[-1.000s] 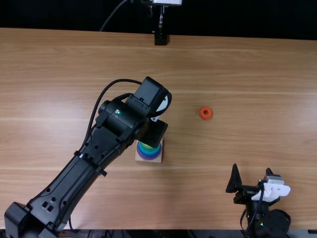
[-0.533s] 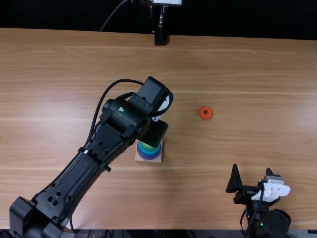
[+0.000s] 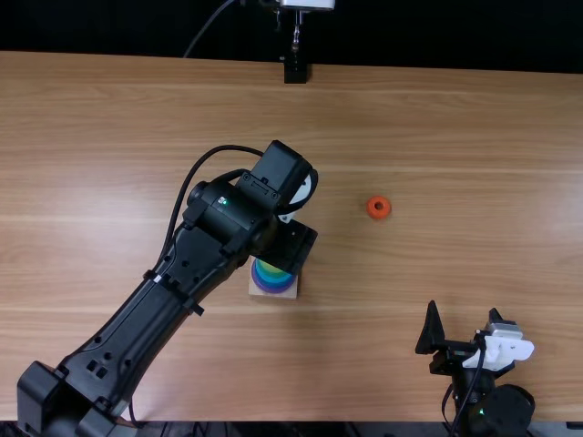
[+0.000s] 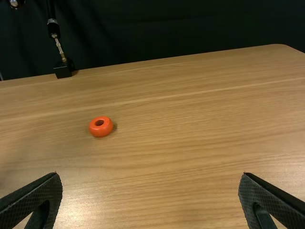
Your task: Build the Hanoi tower: stack the rings onto the peg from bottom to top in this color order: purple, dark blue, light blue, dark green, light green, yellow, orange.
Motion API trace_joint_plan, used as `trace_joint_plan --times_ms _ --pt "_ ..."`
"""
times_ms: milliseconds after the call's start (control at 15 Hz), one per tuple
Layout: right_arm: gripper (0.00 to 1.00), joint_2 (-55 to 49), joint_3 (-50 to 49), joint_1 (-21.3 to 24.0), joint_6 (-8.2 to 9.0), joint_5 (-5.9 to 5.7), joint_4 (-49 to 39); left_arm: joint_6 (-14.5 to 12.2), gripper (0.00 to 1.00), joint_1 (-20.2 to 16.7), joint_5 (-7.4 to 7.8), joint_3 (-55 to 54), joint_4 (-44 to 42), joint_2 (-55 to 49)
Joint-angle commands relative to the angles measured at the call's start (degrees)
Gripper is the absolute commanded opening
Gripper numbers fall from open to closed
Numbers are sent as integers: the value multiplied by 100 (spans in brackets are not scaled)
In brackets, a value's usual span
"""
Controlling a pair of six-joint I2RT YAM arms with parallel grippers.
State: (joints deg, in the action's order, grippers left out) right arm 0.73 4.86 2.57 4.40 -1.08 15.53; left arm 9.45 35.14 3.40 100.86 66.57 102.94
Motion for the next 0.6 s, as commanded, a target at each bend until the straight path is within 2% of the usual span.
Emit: trace_joint_plan --times_ms 0,133,267,400,533 --pt "100 -73 -390 68 -8 13 310 57 100 -156 8 -5 9 51" --pt "100 -73 -390 68 -8 13 310 67 100 -385 19 22 -23 7" --pt "100 -73 -390 68 -8 13 320 67 100 -815 19 13 -117 -212" --pt "100 -73 -390 60 -8 13 310 57 100 -1167 19 -110 -740 -766" --pt "100 -73 -398 68 -8 13 310 57 100 -1659 19 -717 -1341 -1302"
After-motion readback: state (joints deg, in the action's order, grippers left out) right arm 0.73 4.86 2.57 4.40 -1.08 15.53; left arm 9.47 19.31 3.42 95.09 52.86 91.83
